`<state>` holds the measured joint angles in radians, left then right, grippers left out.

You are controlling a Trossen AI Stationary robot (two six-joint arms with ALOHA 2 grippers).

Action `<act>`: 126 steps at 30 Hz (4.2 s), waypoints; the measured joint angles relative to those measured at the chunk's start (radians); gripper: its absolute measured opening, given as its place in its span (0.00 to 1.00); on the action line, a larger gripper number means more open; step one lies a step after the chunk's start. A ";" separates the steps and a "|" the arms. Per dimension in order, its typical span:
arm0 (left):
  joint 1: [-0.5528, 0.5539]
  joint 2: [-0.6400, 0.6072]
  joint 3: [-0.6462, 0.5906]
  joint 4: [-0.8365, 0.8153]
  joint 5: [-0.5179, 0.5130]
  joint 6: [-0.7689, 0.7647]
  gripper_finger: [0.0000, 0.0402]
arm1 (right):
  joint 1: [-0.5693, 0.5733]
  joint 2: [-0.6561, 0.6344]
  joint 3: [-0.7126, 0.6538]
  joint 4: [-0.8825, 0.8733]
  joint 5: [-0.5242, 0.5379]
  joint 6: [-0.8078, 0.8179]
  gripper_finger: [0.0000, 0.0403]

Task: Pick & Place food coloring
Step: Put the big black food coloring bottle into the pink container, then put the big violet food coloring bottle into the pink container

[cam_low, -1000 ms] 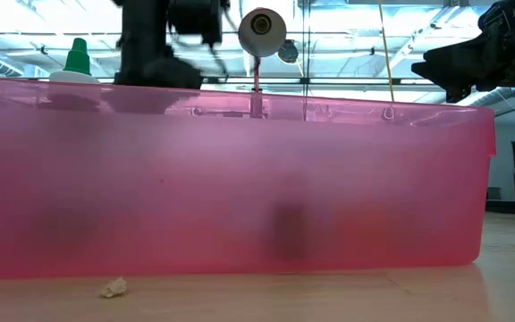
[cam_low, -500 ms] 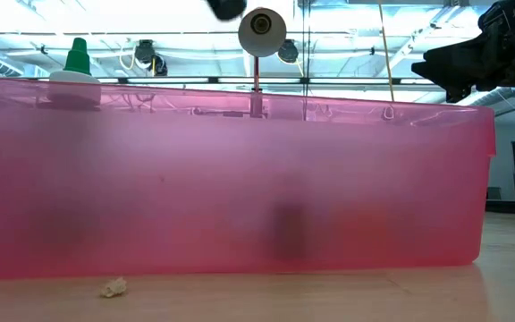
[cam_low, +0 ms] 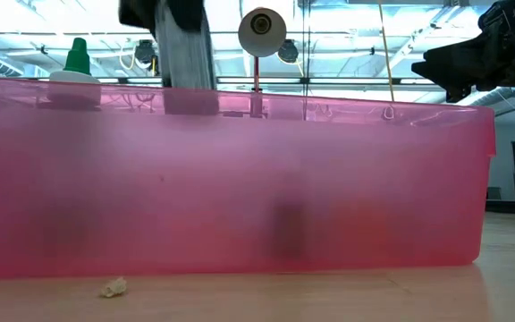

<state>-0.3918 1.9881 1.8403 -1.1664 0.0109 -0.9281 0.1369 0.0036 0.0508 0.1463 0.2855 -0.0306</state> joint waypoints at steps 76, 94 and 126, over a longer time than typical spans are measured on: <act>0.120 -0.282 -0.223 -0.409 -0.127 -0.225 0.80 | 0.000 0.007 0.000 0.001 0.000 0.000 0.39; 0.119 -0.550 -0.782 -0.105 -0.015 -0.417 0.72 | 0.000 0.007 0.000 0.000 0.000 0.000 0.39; 0.119 -0.550 -0.843 0.120 0.033 -0.258 0.35 | 0.000 0.007 0.000 0.000 0.000 0.000 0.39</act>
<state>-0.2733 1.4380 0.9971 -1.0467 0.0443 -1.1861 0.1370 0.0109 0.0509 0.1460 0.2854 -0.0305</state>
